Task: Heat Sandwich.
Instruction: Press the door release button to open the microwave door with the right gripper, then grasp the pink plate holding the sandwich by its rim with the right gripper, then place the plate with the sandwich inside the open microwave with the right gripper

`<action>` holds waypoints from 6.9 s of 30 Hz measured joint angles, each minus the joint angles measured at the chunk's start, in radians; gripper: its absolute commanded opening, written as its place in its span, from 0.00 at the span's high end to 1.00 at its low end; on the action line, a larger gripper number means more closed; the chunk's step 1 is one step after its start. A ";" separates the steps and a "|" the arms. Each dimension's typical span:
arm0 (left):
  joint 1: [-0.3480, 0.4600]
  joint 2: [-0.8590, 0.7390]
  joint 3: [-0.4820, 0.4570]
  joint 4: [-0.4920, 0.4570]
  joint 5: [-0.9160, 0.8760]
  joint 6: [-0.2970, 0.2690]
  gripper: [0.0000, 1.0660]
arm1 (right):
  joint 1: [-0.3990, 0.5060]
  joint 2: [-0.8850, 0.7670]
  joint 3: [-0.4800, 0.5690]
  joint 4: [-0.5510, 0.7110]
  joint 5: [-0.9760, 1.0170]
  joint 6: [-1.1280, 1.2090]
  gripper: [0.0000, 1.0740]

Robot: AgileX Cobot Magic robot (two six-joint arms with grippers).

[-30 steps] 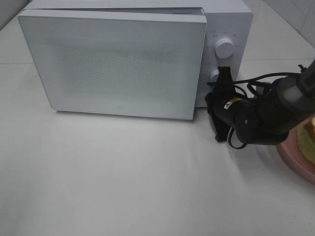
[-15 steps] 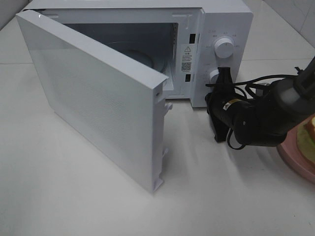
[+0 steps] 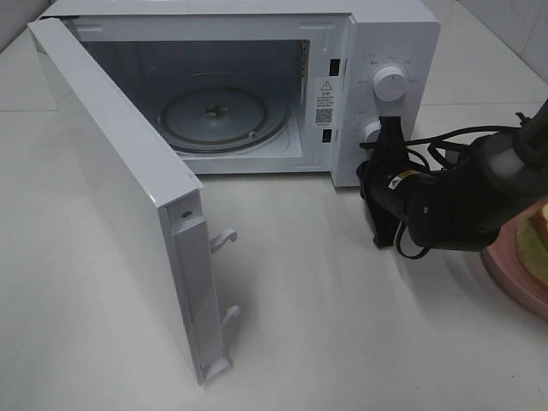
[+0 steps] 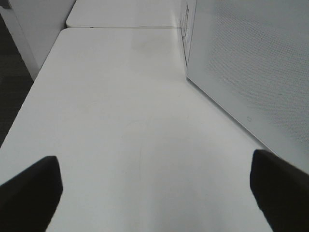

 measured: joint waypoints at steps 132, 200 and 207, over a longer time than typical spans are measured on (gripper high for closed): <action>0.000 0.000 0.000 0.000 0.000 0.000 0.06 | -0.230 -0.300 -0.013 -0.717 1.382 -1.177 0.21; 0.000 0.000 0.000 0.000 0.000 0.000 0.06 | -0.069 -0.498 0.001 -0.890 1.678 -1.030 1.00; 0.000 0.000 0.000 0.000 0.000 0.000 0.06 | -0.011 -0.566 0.058 -0.891 1.691 -1.030 1.00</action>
